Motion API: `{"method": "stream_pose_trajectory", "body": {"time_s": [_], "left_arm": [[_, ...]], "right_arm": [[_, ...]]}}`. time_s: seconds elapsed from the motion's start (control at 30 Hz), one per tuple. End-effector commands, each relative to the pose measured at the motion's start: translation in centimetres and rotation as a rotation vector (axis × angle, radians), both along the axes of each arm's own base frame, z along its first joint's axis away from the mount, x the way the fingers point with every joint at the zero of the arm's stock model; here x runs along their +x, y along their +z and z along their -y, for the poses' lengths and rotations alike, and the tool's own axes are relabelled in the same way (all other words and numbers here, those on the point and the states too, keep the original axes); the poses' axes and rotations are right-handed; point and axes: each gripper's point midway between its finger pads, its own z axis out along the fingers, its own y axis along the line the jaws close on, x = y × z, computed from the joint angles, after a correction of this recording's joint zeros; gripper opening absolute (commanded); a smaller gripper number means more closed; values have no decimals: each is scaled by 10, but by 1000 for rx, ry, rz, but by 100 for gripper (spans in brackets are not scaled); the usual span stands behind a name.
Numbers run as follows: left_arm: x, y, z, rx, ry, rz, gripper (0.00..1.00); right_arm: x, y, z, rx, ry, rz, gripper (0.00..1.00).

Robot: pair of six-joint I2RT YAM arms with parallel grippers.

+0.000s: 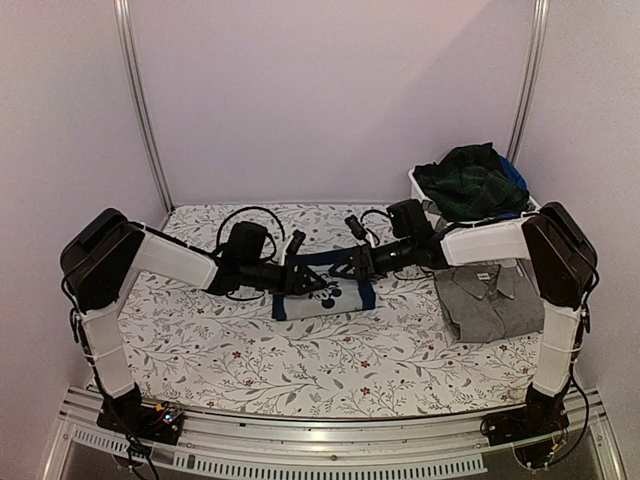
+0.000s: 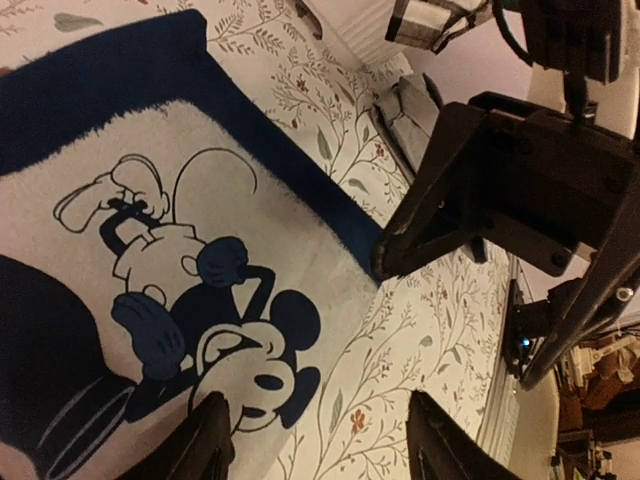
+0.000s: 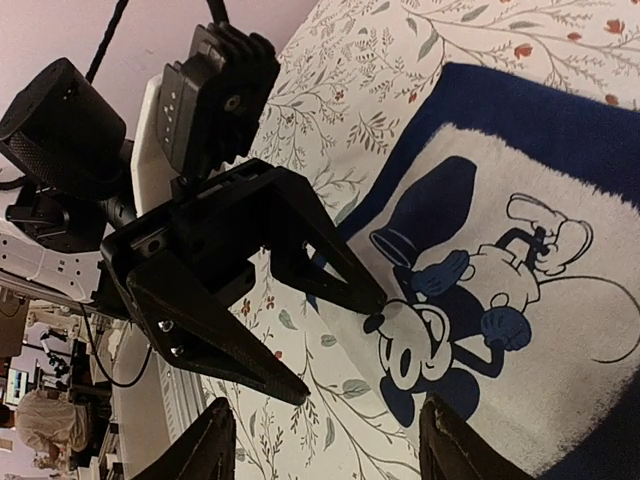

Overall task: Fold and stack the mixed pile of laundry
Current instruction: Smooth out the square-folded T-shirt at the center of the board.

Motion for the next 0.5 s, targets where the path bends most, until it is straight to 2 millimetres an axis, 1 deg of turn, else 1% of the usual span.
{"method": "stream_pose_trajectory", "body": {"time_s": [0.0, 0.03, 0.07, 0.1, 0.17, 0.23, 0.3, 0.37, 0.4, 0.43, 0.47], "left_arm": [[-9, -43, -2, -13, -1, -89, 60], [-10, -55, -7, -4, 13, -114, 59], [-11, -66, -13, 6, 28, -138, 59], [-12, -77, -21, 17, 51, -159, 59], [-15, -92, -38, 23, 91, -194, 59], [-18, -97, -55, 17, 127, -212, 59], [-21, -98, -66, 29, 146, -209, 59], [-23, -94, -72, 52, 158, -187, 59], [-21, -89, -75, 65, 166, -170, 59], [-20, -85, -79, 81, 175, -152, 59], [-19, -78, -82, 96, 184, -127, 59]], "right_arm": [[-8, -56, -3, -25, -10, -122, 60], [-9, -71, 0, -55, -21, -141, 59], [-11, -94, 5, -94, -32, -174, 59], [-14, -111, 10, -121, -42, -201, 58], [-21, -136, 19, -166, -56, -242, 56], [-30, -149, 26, -184, -61, -266, 55], [-36, -151, 28, -181, -58, -278, 55], [-41, -144, 28, -163, -48, -276, 54], [-42, -132, 28, -145, -44, -259, 54], [-42, -124, 29, -138, -46, -248, 54], [-42, -110, 30, -127, -46, -224, 54]]}}
